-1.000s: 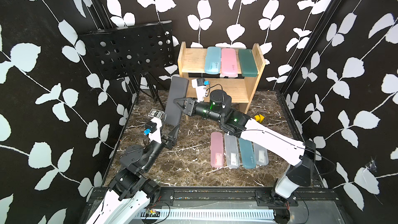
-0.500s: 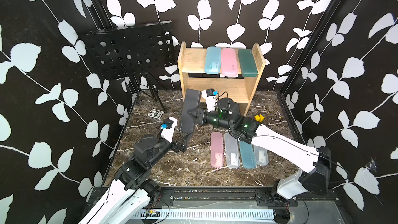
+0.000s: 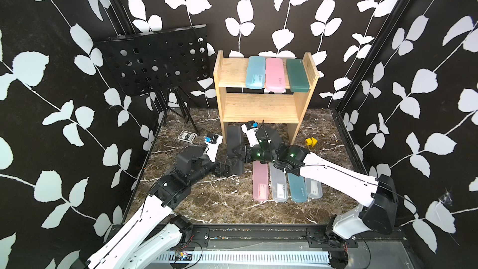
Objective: Remove the pencil cases from the shelf
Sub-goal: Pick up the pencil case from the shelf.
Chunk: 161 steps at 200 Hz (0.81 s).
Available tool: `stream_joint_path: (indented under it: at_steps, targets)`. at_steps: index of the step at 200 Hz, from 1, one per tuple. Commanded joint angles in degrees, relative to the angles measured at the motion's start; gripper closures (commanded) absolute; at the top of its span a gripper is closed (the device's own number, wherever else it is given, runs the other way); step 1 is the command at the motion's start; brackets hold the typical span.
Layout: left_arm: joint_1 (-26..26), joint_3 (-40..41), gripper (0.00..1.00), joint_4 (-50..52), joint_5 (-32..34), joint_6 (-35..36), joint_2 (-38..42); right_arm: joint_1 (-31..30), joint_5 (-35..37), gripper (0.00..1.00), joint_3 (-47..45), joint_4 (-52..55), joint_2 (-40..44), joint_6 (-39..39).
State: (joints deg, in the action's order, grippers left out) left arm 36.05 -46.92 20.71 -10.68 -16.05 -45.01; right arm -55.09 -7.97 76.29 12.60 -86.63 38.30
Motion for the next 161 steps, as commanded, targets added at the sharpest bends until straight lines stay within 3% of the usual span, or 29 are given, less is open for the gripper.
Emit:
stream_joint_path:
  at_steps: [1, 95, 115, 149, 155, 161]
  targets:
    - [0.0, 1.1, 0.01, -2.6, -7.1, -5.0, -1.0, -0.5, 0.3, 1.0, -0.5, -4.1, 2.7, -1.1]
    - [0.0, 6.4, 0.03, -8.5, -5.8, -9.0, 0.0, -1.8, -1.3, 1.0, 0.4, -7.5, 2.0, 0.6]
    - [0.0, 6.5, 0.15, -8.1, -5.0, -8.8, -0.2, -2.0, -1.4, 1.0, -0.3, -8.3, 2.2, 1.2]
    - [0.0, 6.0, 0.59, -5.3, -2.4, -8.5, 0.6, -2.0, -0.6, 1.0, -0.6, -8.2, 2.2, 1.1]
    - [0.0, 6.0, 0.6, -5.0, -2.1, -8.4, 0.9, -2.0, -0.5, 0.89, -0.8, -8.1, 2.2, 1.1]
    - [-0.1, 5.9, 0.59, -4.4, -1.6, -8.4, 1.1, -2.0, -0.3, 0.65, -0.7, -8.2, 2.2, 1.0]
